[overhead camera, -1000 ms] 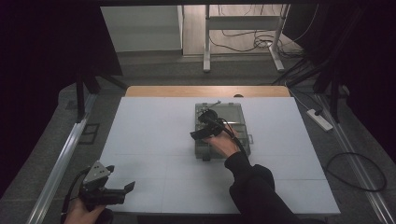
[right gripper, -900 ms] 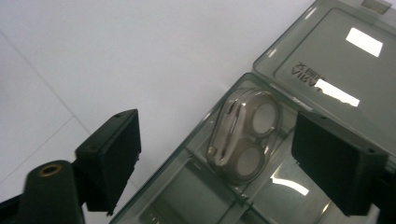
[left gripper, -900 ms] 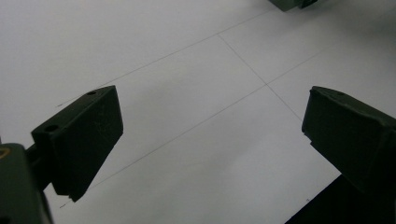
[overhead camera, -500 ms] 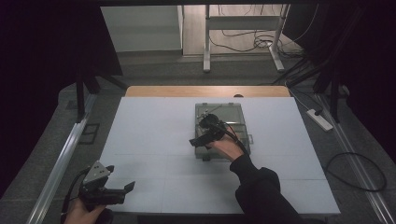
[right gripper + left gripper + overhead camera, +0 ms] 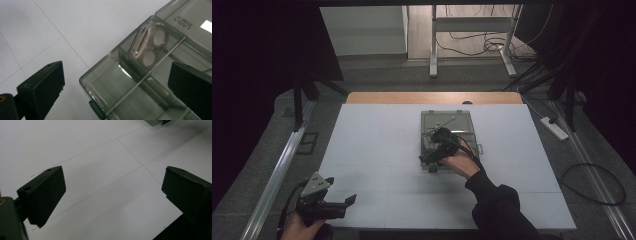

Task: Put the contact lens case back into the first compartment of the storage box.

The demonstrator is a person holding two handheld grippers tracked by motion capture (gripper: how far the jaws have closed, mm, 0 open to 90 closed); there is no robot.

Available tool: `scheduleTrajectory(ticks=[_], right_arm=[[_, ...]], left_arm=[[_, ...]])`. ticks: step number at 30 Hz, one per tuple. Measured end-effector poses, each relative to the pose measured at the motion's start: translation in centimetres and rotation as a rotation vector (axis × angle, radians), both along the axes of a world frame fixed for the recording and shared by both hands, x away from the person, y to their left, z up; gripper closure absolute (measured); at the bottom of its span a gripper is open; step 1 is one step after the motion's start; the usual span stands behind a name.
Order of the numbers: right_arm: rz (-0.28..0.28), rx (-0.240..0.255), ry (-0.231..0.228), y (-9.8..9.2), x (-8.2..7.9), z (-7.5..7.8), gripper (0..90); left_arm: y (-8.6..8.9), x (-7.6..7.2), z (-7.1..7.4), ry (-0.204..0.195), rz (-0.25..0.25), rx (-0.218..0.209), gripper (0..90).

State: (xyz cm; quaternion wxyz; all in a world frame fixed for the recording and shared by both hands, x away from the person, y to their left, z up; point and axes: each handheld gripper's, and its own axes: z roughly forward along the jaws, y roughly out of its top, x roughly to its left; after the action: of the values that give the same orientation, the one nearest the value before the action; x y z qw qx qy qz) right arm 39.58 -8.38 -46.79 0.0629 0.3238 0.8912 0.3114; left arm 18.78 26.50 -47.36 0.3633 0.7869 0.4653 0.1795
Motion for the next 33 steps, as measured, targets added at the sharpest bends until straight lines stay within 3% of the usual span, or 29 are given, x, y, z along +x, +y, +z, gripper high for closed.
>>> scheduleTrajectory(ticks=[12,22,33], right_arm=[[0.029,-0.021,0.015,-0.7,-1.3,-0.7,0.0],[0.014,0.000,0.029,-1.4,-2.1,-0.9,0.0],[0.034,0.001,0.036,-1.8,-2.9,-0.5,0.0]], left_arm=[[0.0,-0.1,0.0,-0.002,-0.003,0.002,5.3],[0.0,-0.1,0.0,-0.002,-0.002,0.004,5.3],[0.0,-0.1,0.0,-0.003,-0.002,0.001,5.3]])
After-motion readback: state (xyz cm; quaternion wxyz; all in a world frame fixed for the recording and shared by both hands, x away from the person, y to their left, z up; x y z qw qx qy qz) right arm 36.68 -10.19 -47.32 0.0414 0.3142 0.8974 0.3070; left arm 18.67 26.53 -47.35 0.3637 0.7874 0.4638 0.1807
